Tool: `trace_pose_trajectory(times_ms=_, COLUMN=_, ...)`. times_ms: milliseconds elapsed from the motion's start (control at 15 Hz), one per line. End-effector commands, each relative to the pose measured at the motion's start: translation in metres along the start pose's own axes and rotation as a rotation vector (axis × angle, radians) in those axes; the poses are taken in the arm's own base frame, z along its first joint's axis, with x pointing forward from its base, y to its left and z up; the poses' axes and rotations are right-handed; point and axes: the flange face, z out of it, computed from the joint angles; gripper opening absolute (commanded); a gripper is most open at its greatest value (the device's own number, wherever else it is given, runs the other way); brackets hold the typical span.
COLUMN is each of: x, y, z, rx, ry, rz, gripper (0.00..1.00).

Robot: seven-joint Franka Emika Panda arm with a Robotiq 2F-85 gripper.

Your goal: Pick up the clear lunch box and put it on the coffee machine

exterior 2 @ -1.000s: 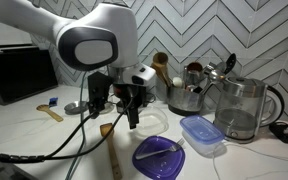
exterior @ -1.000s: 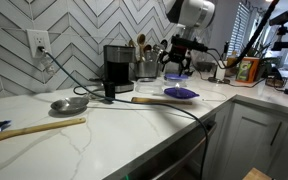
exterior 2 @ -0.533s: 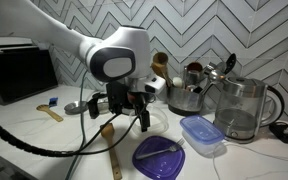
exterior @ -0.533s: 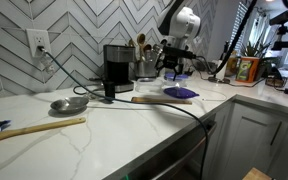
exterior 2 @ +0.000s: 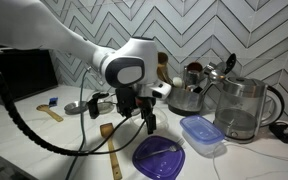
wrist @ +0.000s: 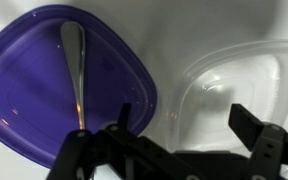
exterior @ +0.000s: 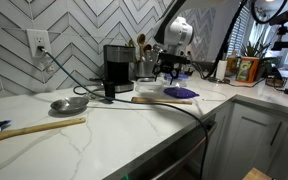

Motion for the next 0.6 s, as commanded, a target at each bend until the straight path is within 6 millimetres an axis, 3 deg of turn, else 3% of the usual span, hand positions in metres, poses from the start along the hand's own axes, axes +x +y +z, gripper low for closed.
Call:
trace_pose_trajectory(times_ms=0, x=0.012, y=-0.004, z=0.01, rx=-0.012, ry=0.01, rz=0.02, gripper=0.7)
trace_pose_trajectory(times_ms=267, x=0.017, y=-0.007, z=0.019, rx=-0.032, ry=0.007, rz=0.024, gripper=0.37)
trace_pose_trajectory(times_ms=533, x=0.021, y=-0.008, z=0.025, rx=-0.039, ry=0.003, rz=0.029, gripper=0.23)
